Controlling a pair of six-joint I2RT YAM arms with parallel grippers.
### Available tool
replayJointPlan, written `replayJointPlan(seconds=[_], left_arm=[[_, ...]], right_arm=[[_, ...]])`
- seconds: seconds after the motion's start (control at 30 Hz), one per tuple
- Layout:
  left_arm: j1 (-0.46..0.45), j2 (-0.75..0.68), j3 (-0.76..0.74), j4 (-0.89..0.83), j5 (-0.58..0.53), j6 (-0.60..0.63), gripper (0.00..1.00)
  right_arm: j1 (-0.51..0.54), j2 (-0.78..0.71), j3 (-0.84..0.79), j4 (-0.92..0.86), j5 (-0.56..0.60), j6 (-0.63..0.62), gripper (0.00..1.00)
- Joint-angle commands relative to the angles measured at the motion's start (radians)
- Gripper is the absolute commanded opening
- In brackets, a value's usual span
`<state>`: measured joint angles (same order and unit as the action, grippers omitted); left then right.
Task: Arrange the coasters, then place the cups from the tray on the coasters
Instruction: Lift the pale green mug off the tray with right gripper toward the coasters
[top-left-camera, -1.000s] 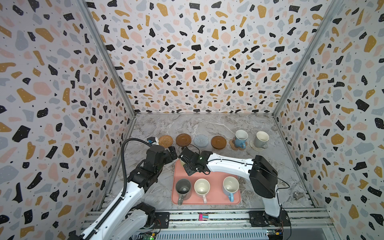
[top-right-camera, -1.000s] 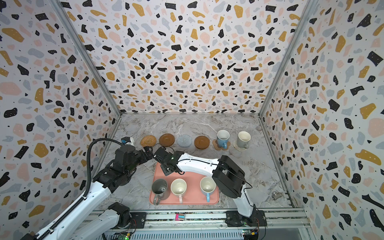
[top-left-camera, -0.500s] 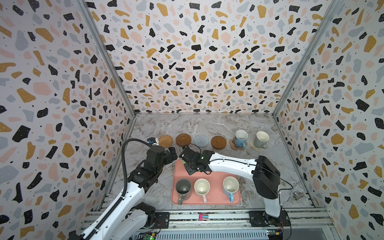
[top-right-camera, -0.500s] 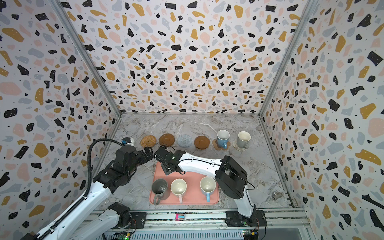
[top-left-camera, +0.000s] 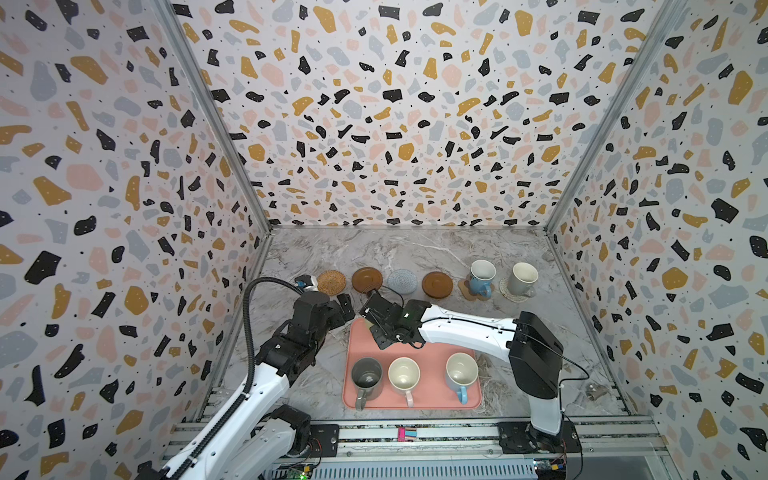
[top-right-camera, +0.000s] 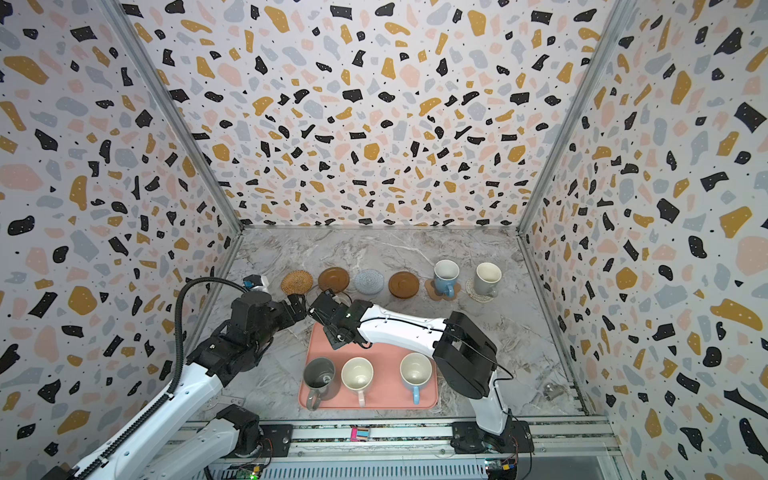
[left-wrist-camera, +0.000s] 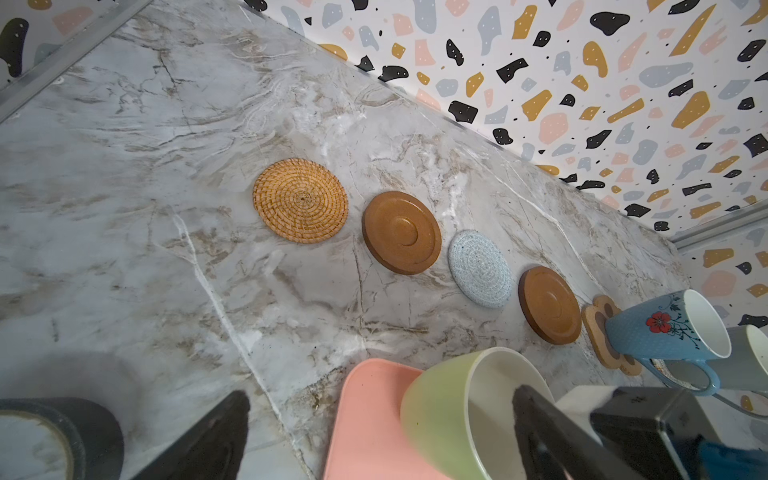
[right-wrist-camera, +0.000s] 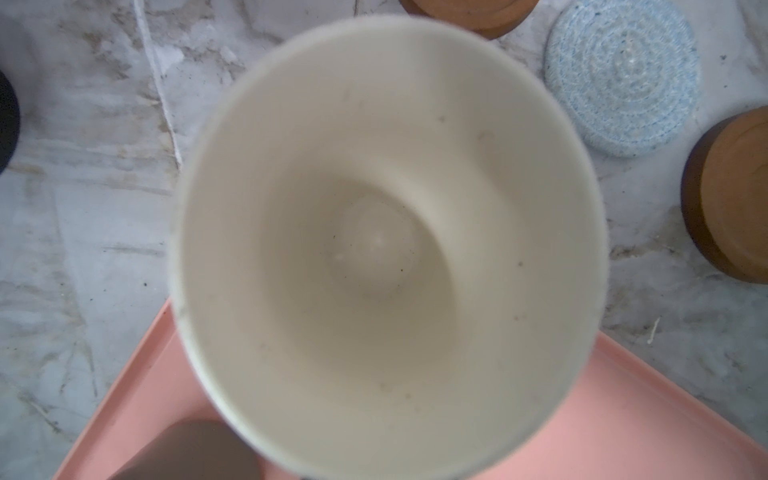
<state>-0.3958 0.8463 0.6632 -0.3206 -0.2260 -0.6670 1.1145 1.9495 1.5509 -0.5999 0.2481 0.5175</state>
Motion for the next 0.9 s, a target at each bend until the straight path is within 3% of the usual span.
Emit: replayJointPlan(seconds=[0.0,0.87], left_arm=[[-0.001,-0.012,-0.01,0.015,-0.003,0.0,0.99],[0.0,-0.019,-0.013,0.014,-0.001,-0.002,0.99]], right_arm=[[-0.008,-0.105,-0.002,0.012,0.045,0.013,0.15],[-0.058,-0.153,-0.041,-0.015,0.075,0.032,0.15]])
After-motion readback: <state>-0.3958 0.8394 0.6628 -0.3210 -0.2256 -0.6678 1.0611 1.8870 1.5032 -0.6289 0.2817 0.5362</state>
